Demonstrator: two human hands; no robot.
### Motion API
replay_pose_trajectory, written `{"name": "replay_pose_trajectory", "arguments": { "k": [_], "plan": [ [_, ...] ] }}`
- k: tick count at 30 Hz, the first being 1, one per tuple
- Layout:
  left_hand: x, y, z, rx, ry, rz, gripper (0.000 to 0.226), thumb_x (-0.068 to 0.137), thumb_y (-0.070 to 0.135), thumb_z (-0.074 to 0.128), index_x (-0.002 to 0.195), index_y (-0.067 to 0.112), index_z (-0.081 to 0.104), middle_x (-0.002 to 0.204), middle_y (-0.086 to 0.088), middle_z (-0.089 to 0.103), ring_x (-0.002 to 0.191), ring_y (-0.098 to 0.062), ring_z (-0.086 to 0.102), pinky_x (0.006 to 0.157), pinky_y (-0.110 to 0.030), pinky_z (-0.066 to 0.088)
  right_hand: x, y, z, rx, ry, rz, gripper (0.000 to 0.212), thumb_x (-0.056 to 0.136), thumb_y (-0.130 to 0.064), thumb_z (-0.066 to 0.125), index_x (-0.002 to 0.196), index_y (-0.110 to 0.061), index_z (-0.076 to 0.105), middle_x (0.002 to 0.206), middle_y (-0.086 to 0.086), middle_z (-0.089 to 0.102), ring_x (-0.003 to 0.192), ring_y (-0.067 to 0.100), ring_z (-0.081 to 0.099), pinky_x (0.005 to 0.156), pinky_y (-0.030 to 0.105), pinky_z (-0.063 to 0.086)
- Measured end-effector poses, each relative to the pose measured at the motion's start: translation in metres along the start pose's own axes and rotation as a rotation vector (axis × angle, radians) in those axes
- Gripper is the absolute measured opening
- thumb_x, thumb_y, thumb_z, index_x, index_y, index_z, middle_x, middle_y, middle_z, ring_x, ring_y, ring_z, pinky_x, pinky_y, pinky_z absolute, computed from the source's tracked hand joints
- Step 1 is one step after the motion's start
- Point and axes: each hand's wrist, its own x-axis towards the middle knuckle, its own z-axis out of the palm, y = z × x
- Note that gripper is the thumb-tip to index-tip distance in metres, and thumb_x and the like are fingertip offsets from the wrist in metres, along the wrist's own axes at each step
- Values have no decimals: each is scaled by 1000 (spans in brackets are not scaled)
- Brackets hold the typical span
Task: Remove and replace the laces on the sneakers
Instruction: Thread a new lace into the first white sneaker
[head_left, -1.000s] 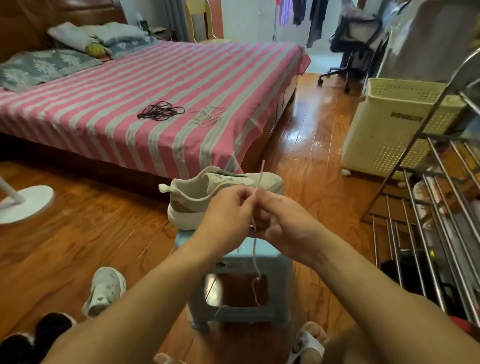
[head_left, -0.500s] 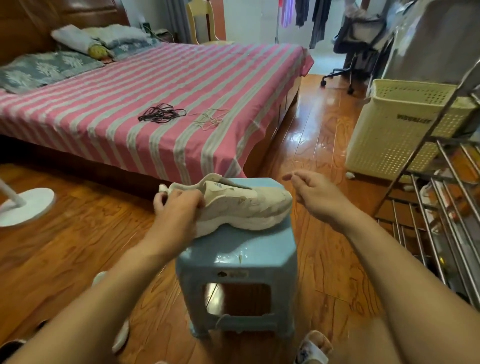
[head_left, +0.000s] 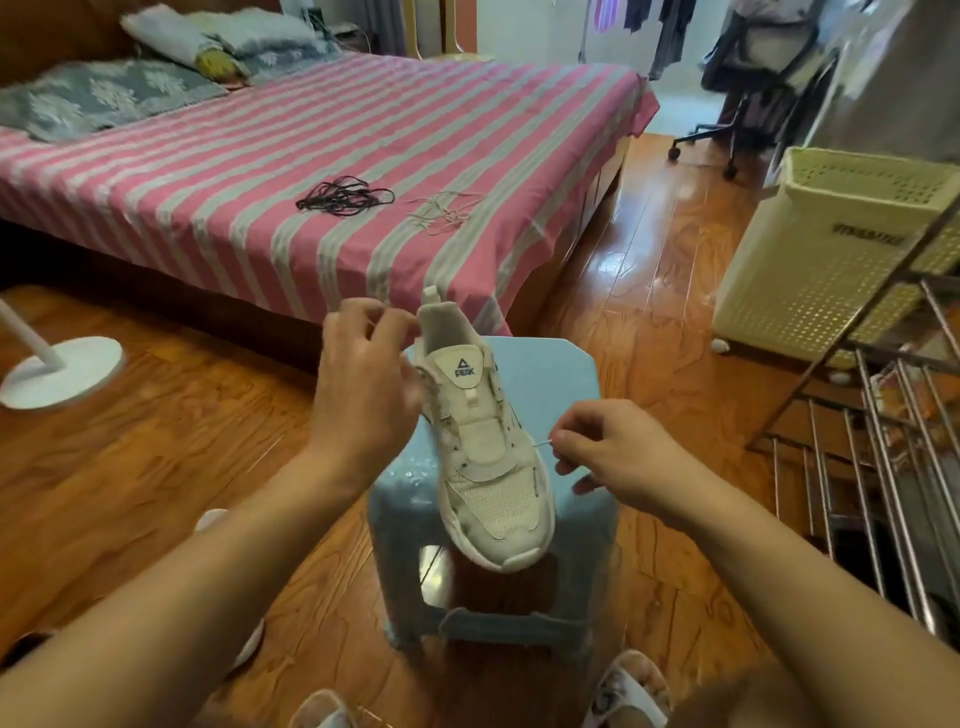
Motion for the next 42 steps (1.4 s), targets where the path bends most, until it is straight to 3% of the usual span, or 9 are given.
{"name": "replay_pose_trajectory", "arguments": {
  "k": [3, 6, 10, 14, 26, 30, 33, 38, 42],
  "plan": [
    [-30, 31, 1, 14, -301, 154, 15, 91, 24, 66, 104, 20, 73, 108, 3, 57, 102, -19, 48, 85, -37, 44, 6, 6, 18, -67, 96, -64, 4, 95, -25, 68, 92, -24, 71, 87, -10, 69, 82, 11, 67, 79, 37, 62],
    [-34, 40, 14, 126, -417, 28, 21, 97, 43, 57, 111, 34, 70, 110, 11, 47, 110, -17, 40, 88, -36, 32, 9, 8, 30, -10, 144, -82, 5, 94, -23, 69, 91, -25, 71, 87, -10, 70, 85, 10, 67, 82, 39, 61],
    [-35, 51, 22, 171, -467, -51, 27, 101, 51, 49, 121, 51, 67, 107, 13, 36, 116, -18, 34, 90, -37, 25, 11, 11, 40, 33, 200, -70, 10, 93, -22, 69, 85, -27, 70, 84, -8, 70, 84, 12, 67, 80, 43, 61],
    [-37, 61, 25, 221, -473, -86, 32, 102, 55, 42, 124, 56, 64, 119, 7, 41, 125, -23, 30, 101, -43, 23, 11, 14, 43, 87, 239, -27, 12, 94, -21, 67, 83, -25, 68, 83, -6, 69, 82, 13, 67, 79, 43, 61],
    [-27, 60, 26, 128, -482, -144, 20, 95, 54, 62, 112, 55, 72, 106, 12, 35, 115, -18, 31, 101, -41, 25, 2, 12, 73, 87, 454, -55, 7, 93, -20, 68, 86, -18, 68, 91, -4, 60, 83, 6, 56, 72, 22, 47],
    [-21, 57, 29, 134, -522, -169, 19, 92, 55, 64, 108, 52, 74, 105, 10, 36, 118, -20, 33, 101, -41, 26, 11, 13, 67, 284, 304, 50, 11, 89, -20, 75, 78, -23, 72, 86, -3, 69, 85, 14, 65, 81, 40, 57],
    [-21, 58, 33, 146, -504, -150, 15, 93, 49, 65, 104, 46, 75, 106, 9, 37, 118, -22, 34, 98, -41, 27, 17, 14, 59, 144, 258, 19, 8, 86, -22, 76, 79, -23, 73, 80, -7, 70, 81, 13, 66, 79, 43, 58],
    [-21, 58, 34, 192, -443, -8, 13, 95, 39, 63, 101, 37, 74, 106, 8, 40, 115, -22, 37, 91, -38, 24, 16, 11, 55, 1, 226, -55, 8, 90, -25, 71, 85, -24, 66, 87, -7, 65, 83, 11, 60, 71, 28, 51],
    [-16, 51, 34, 200, -385, 429, 1, 83, 24, 75, 84, 23, 75, 99, 0, 58, 98, -25, 50, 79, -43, 46, 17, 12, 54, 49, 239, -63, 18, 89, -20, 72, 96, -24, 56, 82, -9, 59, 74, 7, 54, 65, 25, 42]
  ]
}}
